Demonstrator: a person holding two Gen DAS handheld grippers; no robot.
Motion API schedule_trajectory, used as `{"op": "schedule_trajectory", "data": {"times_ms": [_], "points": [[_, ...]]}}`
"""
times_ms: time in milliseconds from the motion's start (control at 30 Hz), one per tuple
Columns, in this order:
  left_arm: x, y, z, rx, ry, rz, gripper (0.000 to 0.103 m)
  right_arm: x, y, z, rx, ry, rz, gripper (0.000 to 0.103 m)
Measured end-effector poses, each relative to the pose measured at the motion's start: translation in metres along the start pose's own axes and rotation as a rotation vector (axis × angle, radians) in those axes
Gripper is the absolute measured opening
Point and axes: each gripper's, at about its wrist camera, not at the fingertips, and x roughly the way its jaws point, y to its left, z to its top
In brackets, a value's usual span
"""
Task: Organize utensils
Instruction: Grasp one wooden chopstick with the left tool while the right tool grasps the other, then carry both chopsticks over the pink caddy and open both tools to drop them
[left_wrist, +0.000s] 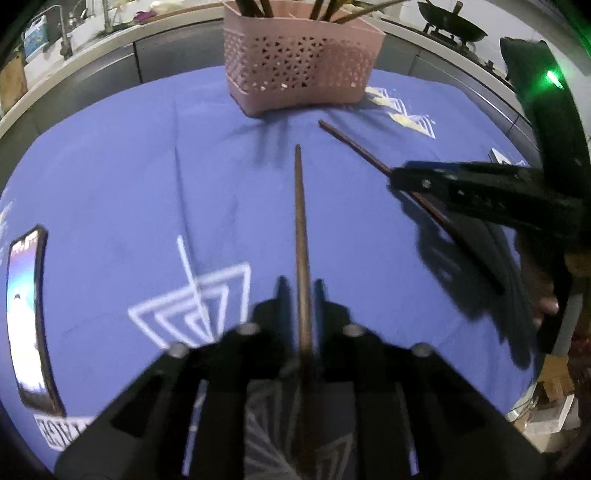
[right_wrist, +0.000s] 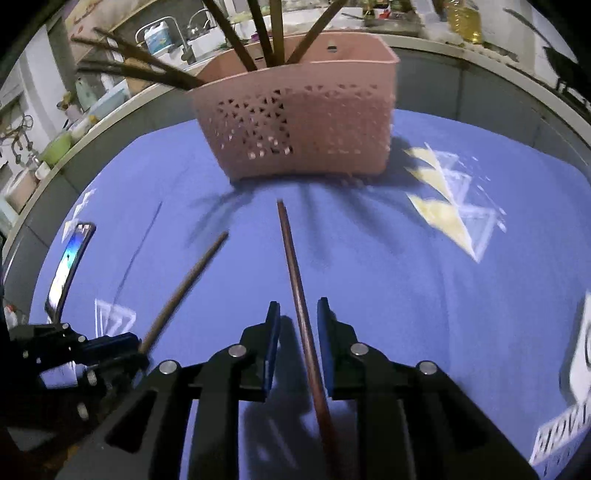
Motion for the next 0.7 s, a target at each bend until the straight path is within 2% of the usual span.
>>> {"op": "schedule_trajectory", "data": {"times_ms": [33,167,200,233,267,300,400,500,567,700], "points": [[0.005,0.001,0.009,-0.008,-0.005,0.017,0.032,0.005,-0.002,0.008,0.012,0.01,0.013,0.023],[0.023,0.0,0.04,0.018,-0.023,0.038,0.032,0.022,-0.008,0.032,0.043,0.031,0.069,0.026],[0.027,-0.002,0.046,0.037,-0.03,0.054,0.027,0.024,-0.006,0.036,0.03,0.035,0.067,0.026],[0.033,-0.005,0.052,0.063,-0.045,0.082,0.018,0.026,-0.002,0.038,-0.003,0.042,0.054,0.021],[0.036,-0.005,0.057,0.075,-0.05,0.074,0.011,0.028,0.004,0.039,-0.042,0.05,0.028,0.01],[0.038,-0.005,0.062,0.073,-0.041,0.05,0.006,0.029,0.009,0.039,-0.071,0.051,0.008,0.006],[0.038,-0.002,0.071,0.05,-0.017,0.017,0.005,0.024,0.015,0.036,-0.066,0.071,0.034,0.005],[0.01,0.006,0.072,0.011,-0.087,-0.035,0.005,-0.016,0.018,0.035,-0.028,-0.034,0.103,0.005],[-0.024,0.012,0.074,-0.012,-0.168,-0.079,0.005,-0.045,0.022,0.034,-0.025,-0.109,0.135,0.005],[-0.087,0.015,0.074,-0.008,-0.315,-0.115,0.005,-0.104,0.036,0.034,-0.045,-0.274,0.174,0.005]]}}
